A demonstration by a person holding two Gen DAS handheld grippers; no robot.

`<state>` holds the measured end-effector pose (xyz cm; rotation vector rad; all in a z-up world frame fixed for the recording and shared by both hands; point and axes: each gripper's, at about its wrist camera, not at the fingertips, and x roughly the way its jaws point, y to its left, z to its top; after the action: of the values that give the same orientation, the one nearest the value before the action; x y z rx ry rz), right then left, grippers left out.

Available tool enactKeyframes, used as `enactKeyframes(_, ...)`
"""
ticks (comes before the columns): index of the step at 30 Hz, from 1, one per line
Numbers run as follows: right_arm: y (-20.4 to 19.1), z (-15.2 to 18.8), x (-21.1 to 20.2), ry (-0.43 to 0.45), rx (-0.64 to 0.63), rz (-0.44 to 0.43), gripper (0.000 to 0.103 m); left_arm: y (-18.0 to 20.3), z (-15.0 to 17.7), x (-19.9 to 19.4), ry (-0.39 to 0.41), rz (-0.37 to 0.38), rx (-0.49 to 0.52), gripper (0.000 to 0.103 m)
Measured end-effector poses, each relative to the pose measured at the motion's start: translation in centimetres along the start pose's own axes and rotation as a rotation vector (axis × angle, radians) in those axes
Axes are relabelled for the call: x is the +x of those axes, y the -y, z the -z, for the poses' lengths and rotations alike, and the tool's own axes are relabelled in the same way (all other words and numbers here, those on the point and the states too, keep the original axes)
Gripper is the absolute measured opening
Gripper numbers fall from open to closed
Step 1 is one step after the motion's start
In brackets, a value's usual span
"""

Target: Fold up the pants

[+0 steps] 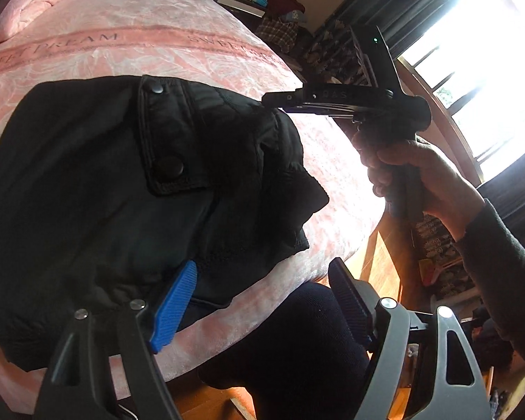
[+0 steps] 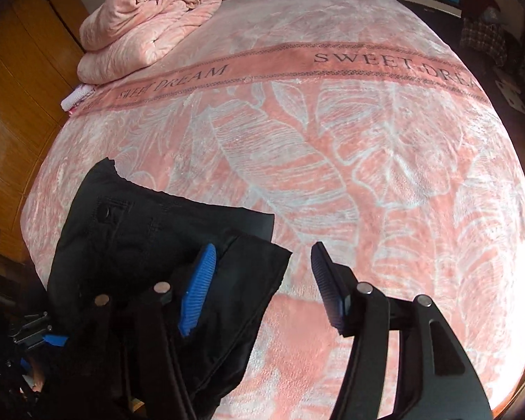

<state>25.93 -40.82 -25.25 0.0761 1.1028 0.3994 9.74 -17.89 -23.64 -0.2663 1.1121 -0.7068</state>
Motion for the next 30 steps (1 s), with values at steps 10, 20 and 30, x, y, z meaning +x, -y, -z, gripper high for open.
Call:
enactKeyframes(10,-7.4,10.3,-3.5,0.051,-0.081,-0.084,0.047,-5.9,-0.2,-6.5,0.171,-0.049,-0.069,0.086)
enactKeyframes(20,-5.1,12.0,-5.0,0.110,0.019,-0.002,0.046,-8.5,0.5,-5.5,0.140,-0.098,-0.083,0.081)
enactKeyframes(30,-4.3,13.4,-1.7,0.003,0.104,-0.078,0.023,-10.7,1.0,-5.5,0.136,-0.051,-0.160,0.085)
